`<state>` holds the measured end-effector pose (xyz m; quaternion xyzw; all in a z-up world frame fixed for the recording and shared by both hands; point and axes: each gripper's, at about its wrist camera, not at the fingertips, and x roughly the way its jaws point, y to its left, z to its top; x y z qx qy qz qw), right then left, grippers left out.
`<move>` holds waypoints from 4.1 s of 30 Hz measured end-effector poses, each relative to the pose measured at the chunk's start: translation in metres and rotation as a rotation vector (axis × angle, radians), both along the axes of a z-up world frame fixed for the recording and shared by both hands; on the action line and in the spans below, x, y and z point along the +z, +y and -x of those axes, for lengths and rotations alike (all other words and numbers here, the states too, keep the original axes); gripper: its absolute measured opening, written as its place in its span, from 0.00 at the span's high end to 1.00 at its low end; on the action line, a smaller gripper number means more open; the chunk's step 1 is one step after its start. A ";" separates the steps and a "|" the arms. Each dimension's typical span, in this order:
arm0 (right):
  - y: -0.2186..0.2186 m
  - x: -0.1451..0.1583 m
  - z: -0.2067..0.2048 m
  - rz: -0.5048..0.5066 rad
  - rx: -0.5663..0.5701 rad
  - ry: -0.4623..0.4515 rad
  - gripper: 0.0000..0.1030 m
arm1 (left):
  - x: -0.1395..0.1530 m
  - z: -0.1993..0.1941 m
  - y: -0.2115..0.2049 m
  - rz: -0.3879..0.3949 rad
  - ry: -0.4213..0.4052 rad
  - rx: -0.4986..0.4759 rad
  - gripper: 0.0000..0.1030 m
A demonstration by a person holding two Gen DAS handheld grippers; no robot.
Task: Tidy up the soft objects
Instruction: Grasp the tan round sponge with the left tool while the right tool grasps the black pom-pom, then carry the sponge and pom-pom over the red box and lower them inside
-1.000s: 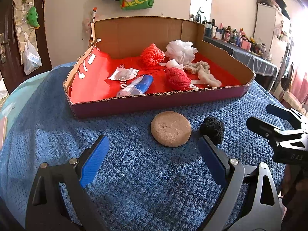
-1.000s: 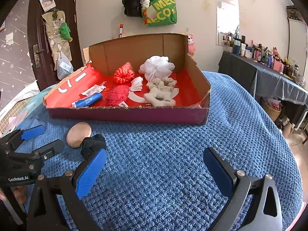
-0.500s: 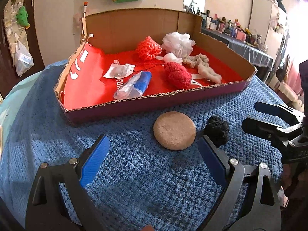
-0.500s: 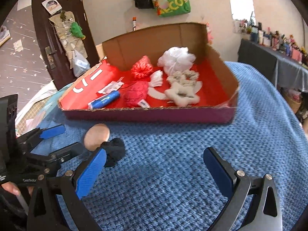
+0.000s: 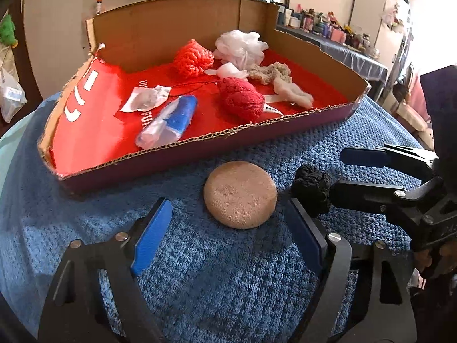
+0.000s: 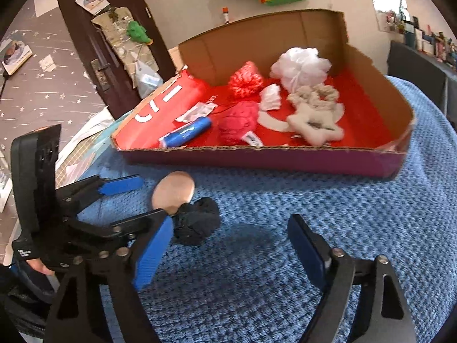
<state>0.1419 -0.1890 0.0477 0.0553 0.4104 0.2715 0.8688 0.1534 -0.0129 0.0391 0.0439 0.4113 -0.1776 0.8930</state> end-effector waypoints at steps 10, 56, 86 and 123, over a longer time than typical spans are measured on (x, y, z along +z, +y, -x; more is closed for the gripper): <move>0.013 -0.002 -0.006 -0.023 0.078 0.024 0.42 | -0.003 -0.008 -0.010 -0.001 0.022 -0.056 0.47; 0.004 0.001 -0.001 0.056 0.012 -0.011 0.33 | -0.008 0.008 -0.010 0.021 0.029 -0.070 0.37; 0.023 0.095 -0.054 -0.031 0.112 -0.158 0.64 | 0.087 -0.098 0.034 0.033 -0.034 -0.012 0.51; 0.086 0.038 -0.202 0.182 0.175 0.103 0.64 | 0.008 -0.250 0.045 -0.127 0.252 0.111 0.51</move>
